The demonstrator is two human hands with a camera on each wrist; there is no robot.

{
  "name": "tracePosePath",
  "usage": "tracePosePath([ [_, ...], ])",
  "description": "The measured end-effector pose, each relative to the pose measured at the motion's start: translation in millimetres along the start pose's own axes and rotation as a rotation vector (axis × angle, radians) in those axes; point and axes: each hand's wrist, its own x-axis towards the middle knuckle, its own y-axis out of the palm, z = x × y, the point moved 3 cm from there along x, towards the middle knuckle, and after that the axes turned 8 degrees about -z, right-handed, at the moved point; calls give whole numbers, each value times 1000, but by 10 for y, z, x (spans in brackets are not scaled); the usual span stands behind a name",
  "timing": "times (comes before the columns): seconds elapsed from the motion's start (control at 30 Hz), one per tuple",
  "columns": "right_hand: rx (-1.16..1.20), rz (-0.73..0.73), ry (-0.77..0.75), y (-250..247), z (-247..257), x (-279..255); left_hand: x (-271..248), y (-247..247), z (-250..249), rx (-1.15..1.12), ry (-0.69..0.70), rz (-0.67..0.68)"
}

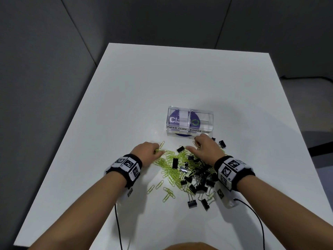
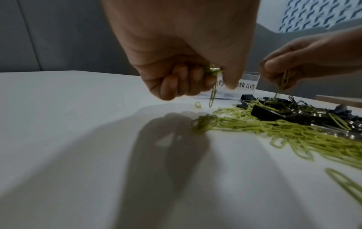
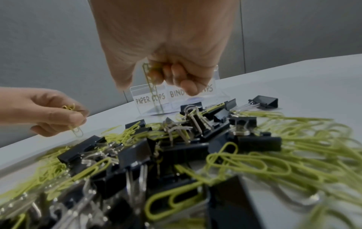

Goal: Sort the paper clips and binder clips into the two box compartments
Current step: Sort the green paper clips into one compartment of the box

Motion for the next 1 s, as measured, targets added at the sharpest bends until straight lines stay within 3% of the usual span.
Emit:
tracePosePath([
  [0.13, 201, -73, 93, 15, -28, 52, 6, -72, -24, -91, -35, -19],
  [0.23, 253, -18, 148, 38, -13, 70, 78, -46, 26, -211, -98, -1],
  [0.33, 214, 86, 86, 53, 67, 81, 116, -47, 30, -270, -122, 18],
  [0.5, 85, 223, -42, 129, 247, 99, 97, -108, -73, -124, -59, 0],
  [0.67, -166, 350, -157, 254, 291, 59, 104, 34, -97, -35, -5, 144],
  [0.83, -274, 353, -151, 321, 223, 11, 91, 115, -84, -41, -1, 207],
  [1.0, -197, 323, -143, 281, 177, 8, 78, 123, -148, 30, 18, 224],
])
